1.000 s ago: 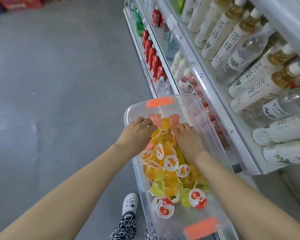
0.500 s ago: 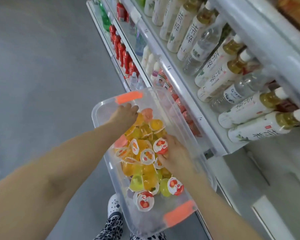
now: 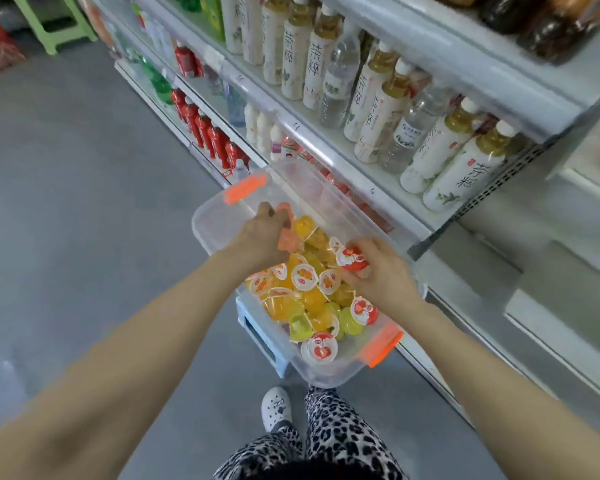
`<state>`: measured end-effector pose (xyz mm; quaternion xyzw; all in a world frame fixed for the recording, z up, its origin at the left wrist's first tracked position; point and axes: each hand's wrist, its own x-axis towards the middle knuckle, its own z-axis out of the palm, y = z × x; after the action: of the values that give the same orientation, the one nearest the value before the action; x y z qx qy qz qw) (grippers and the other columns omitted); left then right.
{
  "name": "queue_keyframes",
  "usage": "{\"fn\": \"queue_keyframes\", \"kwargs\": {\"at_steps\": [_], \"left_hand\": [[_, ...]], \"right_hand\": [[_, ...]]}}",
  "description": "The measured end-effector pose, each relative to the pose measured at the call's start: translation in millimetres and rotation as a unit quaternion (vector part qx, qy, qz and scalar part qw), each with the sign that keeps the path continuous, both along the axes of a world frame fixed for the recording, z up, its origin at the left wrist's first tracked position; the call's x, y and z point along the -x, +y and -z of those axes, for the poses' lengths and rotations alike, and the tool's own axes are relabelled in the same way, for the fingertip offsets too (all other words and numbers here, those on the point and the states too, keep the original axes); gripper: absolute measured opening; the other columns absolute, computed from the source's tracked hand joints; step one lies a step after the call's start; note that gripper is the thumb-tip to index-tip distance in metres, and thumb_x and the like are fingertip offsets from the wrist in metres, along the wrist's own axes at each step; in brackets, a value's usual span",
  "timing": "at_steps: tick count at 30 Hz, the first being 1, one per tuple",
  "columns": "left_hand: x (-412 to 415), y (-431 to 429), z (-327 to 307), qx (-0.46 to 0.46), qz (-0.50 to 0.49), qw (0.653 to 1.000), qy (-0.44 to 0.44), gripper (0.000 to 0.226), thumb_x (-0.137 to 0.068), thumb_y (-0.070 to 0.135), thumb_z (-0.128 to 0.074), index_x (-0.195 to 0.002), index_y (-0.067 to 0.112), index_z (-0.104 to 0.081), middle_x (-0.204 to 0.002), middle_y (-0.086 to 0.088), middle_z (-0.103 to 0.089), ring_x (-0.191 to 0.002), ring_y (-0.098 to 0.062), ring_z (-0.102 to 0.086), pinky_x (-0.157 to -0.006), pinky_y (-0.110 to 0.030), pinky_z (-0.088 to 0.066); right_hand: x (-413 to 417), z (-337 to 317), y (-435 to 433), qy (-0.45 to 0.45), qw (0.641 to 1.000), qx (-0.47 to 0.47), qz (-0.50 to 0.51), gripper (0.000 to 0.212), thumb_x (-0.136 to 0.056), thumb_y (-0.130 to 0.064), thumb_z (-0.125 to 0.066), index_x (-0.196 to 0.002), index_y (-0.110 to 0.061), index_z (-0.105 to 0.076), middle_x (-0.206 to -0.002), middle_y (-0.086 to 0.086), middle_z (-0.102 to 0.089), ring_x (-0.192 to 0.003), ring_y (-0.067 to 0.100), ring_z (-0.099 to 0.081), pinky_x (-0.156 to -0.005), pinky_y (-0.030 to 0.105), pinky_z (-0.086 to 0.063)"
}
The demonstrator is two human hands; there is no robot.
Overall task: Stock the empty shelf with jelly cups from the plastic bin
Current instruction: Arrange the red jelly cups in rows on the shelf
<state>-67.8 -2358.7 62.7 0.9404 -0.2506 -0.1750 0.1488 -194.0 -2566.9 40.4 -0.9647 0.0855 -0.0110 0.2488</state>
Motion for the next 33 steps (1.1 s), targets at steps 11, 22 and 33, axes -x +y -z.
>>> {"fn": "queue_keyframes", "kwargs": {"at_steps": [11, 22, 33], "left_hand": [[86, -72, -45, 0.19, 0.147, 0.97, -0.024, 0.058, -0.076, 0.041, -0.076, -0.126, 0.023, -0.053, -0.118, 0.003, -0.054, -0.106, -0.018, -0.056, -0.078, -0.024, -0.038], [148, -186, -109, 0.296, 0.265, 0.917, -0.041, 0.053, -0.072, 0.045, -0.078, -0.118, 0.024, -0.06, -0.11, 0.004, -0.062, -0.101, -0.016, -0.056, -0.086, -0.033, -0.046], [174, -330, -172, 0.315, 0.288, 0.889, -0.164, 0.067, -0.075, 0.059, -0.069, -0.133, 0.03, -0.053, -0.124, 0.004, -0.058, -0.117, -0.02, -0.05, -0.096, -0.034, -0.04]], "right_hand": [[98, -81, -57, -0.136, 0.973, -0.005, 0.186, 0.032, -0.081, -0.036, -0.067, -0.112, -0.031, -0.061, -0.106, -0.004, -0.06, -0.096, 0.014, -0.056, -0.08, 0.03, -0.046], [197, -158, -135, -0.243, 0.902, 0.013, 0.356, 0.052, -0.08, -0.034, -0.074, -0.127, -0.021, -0.058, -0.117, -0.005, -0.062, -0.104, 0.01, -0.057, -0.089, 0.021, -0.042], [229, -210, -268, -0.267, 0.873, 0.013, 0.407, 0.055, -0.079, -0.035, -0.071, -0.129, -0.02, -0.054, -0.112, -0.004, -0.063, -0.098, 0.016, -0.061, -0.09, 0.032, -0.049]]}}
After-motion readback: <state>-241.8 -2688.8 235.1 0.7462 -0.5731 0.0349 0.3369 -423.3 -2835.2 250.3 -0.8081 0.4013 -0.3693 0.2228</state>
